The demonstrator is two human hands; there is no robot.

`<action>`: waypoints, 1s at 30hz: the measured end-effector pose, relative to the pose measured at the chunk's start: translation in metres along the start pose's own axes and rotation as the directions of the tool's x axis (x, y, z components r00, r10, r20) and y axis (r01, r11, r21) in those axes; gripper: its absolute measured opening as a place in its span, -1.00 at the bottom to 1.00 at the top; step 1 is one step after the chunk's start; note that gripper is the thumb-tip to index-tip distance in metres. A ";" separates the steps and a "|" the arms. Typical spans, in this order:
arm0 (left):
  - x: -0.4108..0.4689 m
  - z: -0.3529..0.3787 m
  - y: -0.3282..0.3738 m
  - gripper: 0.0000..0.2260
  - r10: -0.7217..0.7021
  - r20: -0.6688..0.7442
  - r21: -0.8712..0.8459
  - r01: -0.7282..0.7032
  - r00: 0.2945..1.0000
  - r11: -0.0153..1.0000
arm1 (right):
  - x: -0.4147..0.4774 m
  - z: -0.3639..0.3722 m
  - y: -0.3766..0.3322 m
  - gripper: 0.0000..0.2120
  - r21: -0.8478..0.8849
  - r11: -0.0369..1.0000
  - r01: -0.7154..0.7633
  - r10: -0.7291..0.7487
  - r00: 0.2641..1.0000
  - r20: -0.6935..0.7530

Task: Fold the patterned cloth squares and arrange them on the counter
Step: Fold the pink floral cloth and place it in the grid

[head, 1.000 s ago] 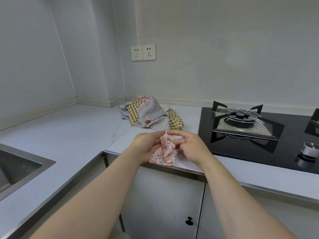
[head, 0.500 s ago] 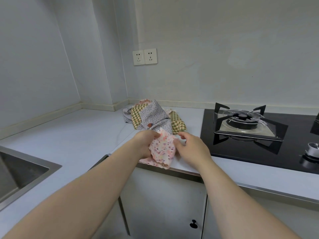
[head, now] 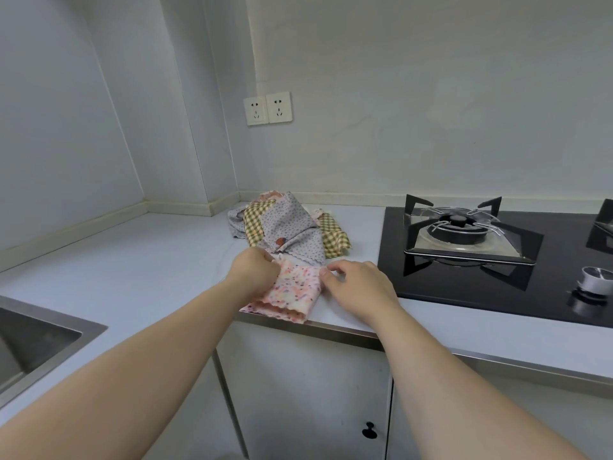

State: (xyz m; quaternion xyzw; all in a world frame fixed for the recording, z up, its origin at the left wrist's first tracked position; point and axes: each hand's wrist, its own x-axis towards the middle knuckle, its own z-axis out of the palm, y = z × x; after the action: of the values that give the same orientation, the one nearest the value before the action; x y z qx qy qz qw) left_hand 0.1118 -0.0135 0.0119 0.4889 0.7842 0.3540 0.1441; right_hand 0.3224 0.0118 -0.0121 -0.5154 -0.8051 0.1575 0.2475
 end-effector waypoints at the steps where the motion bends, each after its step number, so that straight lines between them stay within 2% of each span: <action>1: 0.001 -0.001 -0.003 -0.92 0.013 -0.004 0.033 -0.013 1.000 0.999 | 0.000 0.000 0.000 -0.53 -0.005 1.000 -0.001 0.001 1.000 0.002; 5: 0.005 -0.006 -0.010 -0.98 0.011 0.025 0.168 -0.015 1.000 0.986 | 0.001 0.001 0.000 -0.50 -0.041 0.999 0.033 -0.032 0.999 0.005; 6: 0.004 -0.007 -0.011 -0.94 0.007 0.043 0.213 -0.016 0.999 0.977 | 0.001 0.001 0.001 -0.50 -0.051 0.998 0.037 -0.037 0.999 0.006; 8: 0.007 -0.007 -0.013 -0.72 0.002 0.067 0.270 -0.020 0.998 0.963 | 0.002 0.002 0.001 -0.49 -0.067 0.997 0.042 -0.041 0.999 0.008; 10: 0.011 -0.007 -0.014 -0.56 0.015 0.056 0.231 -0.028 0.998 0.972 | 0.002 0.003 0.001 -0.48 -0.081 0.996 0.048 -0.047 0.999 0.009; 11: 0.012 -0.007 -0.014 -0.59 0.036 0.058 0.225 -0.048 0.998 0.973 | 0.003 0.004 0.002 -0.48 -0.083 0.995 0.050 -0.049 0.999 0.010; 13: 0.013 -0.006 -0.013 -0.76 0.087 0.104 0.278 -0.113 0.991 0.954 | 0.003 0.005 0.002 -0.48 -0.081 0.995 0.052 -0.051 0.999 0.010; 17: 0.016 -0.004 -0.011 -0.81 0.193 0.171 0.391 -0.246 0.966 0.887 | 0.004 0.006 0.003 -0.48 -0.091 0.994 0.058 -0.057 0.998 0.013; 21: 0.022 -0.005 -0.007 -0.93 0.196 0.217 0.442 -0.275 0.956 0.853 | 0.006 0.007 0.003 -0.48 -0.092 0.994 0.058 -0.057 0.998 0.016; 24: 0.020 -0.008 -0.003 -0.91 0.195 0.236 0.382 -0.275 0.952 0.882 | 0.007 0.007 0.004 -0.46 -0.074 0.996 0.058 -0.057 0.998 0.014; 27: 0.010 -0.014 0.003 -0.89 0.230 0.195 0.189 -0.266 0.954 0.945 | 0.004 0.005 0.004 -0.47 -0.024 0.997 0.077 -0.076 0.997 0.023; 30: -0.005 -0.029 0.014 -0.88 0.263 0.133 -0.069 -0.256 0.955 0.964 | -0.004 0.000 0.002 -0.61 0.196 0.976 0.096 -0.098 0.995 0.004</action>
State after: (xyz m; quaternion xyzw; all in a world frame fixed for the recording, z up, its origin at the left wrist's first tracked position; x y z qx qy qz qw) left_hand 0.1070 -0.0259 0.0416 0.6076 0.6916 0.3544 0.1638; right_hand 0.3248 0.0087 -0.0141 -0.4476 -0.8116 0.2272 0.2988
